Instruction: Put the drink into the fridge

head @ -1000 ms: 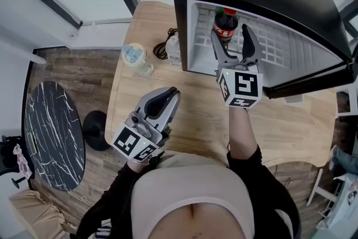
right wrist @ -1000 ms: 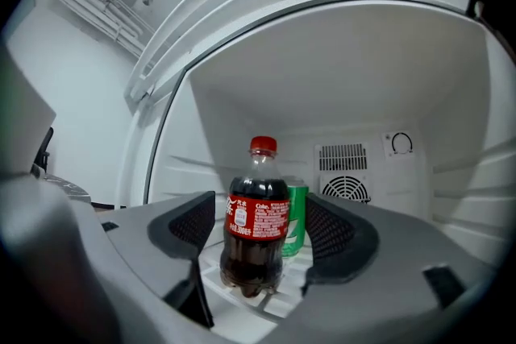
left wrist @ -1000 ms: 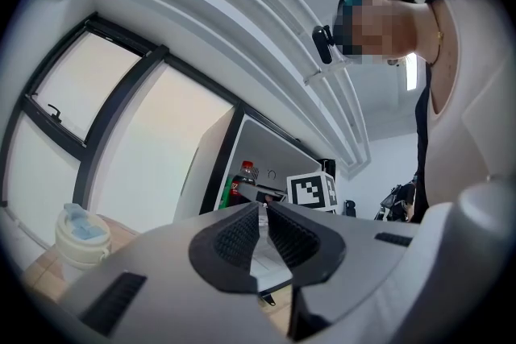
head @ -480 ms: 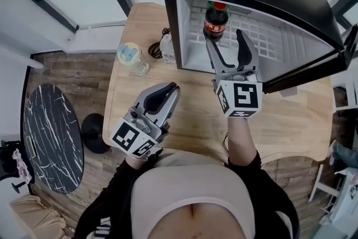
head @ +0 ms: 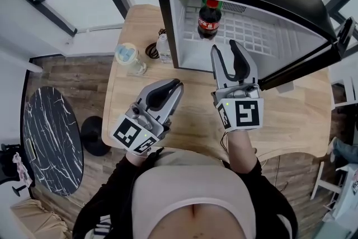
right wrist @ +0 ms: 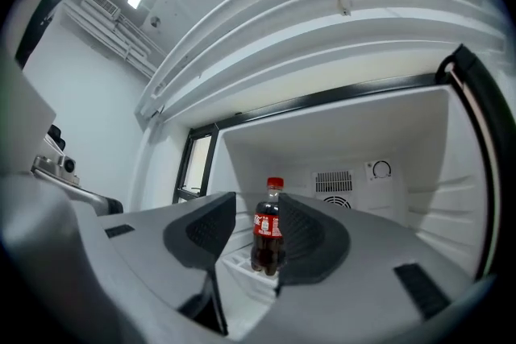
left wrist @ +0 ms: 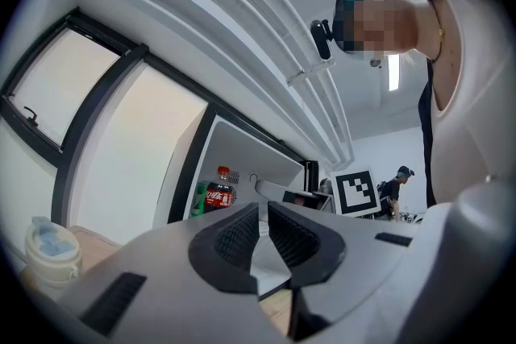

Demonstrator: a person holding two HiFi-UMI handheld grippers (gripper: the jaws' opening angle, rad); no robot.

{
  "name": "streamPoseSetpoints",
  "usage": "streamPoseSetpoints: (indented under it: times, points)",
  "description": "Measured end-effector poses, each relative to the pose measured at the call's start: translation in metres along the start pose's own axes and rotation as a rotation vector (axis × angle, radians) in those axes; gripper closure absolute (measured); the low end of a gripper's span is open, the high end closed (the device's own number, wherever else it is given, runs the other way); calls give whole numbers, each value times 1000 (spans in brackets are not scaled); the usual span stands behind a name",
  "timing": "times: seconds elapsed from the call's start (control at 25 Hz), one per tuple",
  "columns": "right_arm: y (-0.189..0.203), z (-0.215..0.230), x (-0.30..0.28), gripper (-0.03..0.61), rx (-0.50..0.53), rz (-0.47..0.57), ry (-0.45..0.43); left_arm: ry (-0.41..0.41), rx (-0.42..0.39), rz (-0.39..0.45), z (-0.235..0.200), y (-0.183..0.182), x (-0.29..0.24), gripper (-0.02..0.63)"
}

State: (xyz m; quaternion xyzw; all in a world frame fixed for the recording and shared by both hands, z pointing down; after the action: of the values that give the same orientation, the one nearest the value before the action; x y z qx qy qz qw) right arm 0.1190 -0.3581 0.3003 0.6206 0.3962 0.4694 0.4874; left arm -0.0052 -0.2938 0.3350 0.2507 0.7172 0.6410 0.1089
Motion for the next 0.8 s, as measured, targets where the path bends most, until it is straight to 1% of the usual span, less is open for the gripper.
streamPoseSetpoints:
  times: [0.08,0.2,0.36,0.56,0.8]
  points:
    - [-2,-1,7,428,-6,6,3,13,-3,0,2,-1,-2,572]
    - [-4,-3,15,458,-12,2,10,36,-8,3,6,-4,-4,574]
    - [-6,-6,26,513,-15,4,25,66,-13,0,8,-4,-5,574]
    - [-5,-16,42,537,-16,11,29,106,-16,-2,10,-4,-3,572]
    - [-1,-32,59,547,-26,20,34,148,-26,2,10,-4,5,574]
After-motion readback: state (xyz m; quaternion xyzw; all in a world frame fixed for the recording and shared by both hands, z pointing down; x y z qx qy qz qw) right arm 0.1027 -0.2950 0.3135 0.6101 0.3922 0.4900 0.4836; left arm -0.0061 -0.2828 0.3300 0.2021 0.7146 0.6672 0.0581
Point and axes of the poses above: the fingertips, and each gripper's own axes: x backward along the fingers, z to its right, y out of its underside, the point moved 1 cm from there along x, backward along the fingers, and after that the axes turned 4 degrees about y, right-handed, at the moved point
